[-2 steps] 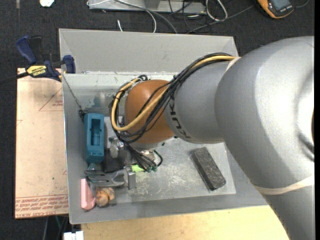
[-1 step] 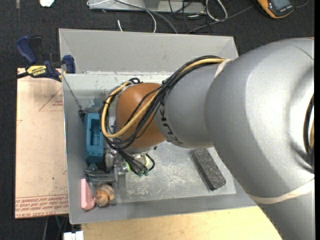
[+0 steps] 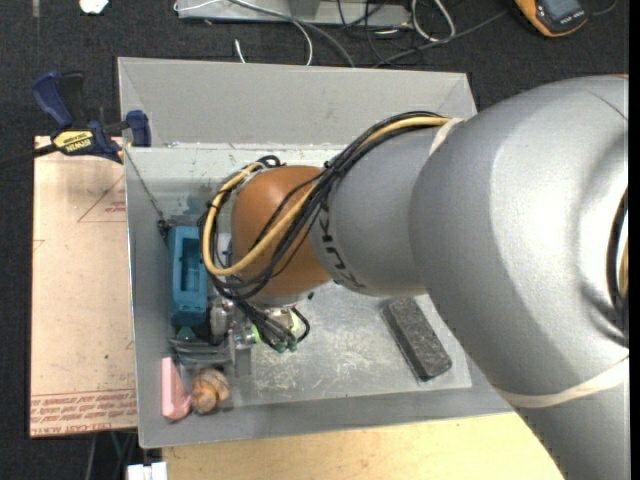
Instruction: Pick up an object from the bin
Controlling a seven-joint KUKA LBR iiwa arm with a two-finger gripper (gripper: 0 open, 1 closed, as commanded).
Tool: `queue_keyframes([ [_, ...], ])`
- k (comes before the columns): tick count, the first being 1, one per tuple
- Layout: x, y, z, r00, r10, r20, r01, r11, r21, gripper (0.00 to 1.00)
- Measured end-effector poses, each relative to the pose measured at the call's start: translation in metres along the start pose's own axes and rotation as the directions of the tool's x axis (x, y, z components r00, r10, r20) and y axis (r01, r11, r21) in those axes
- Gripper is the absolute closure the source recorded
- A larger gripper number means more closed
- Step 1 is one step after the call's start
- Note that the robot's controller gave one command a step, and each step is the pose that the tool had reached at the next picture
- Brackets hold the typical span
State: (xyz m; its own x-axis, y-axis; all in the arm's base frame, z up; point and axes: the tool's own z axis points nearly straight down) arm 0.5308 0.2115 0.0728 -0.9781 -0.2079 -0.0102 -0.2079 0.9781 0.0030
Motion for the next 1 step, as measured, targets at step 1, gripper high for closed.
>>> queue_keyframes([
  [1, -0.0006, -0.0045, -0.0212, 1.000, 0.007, 0.004, -0.007, 1.000, 0.000, 1.00],
])
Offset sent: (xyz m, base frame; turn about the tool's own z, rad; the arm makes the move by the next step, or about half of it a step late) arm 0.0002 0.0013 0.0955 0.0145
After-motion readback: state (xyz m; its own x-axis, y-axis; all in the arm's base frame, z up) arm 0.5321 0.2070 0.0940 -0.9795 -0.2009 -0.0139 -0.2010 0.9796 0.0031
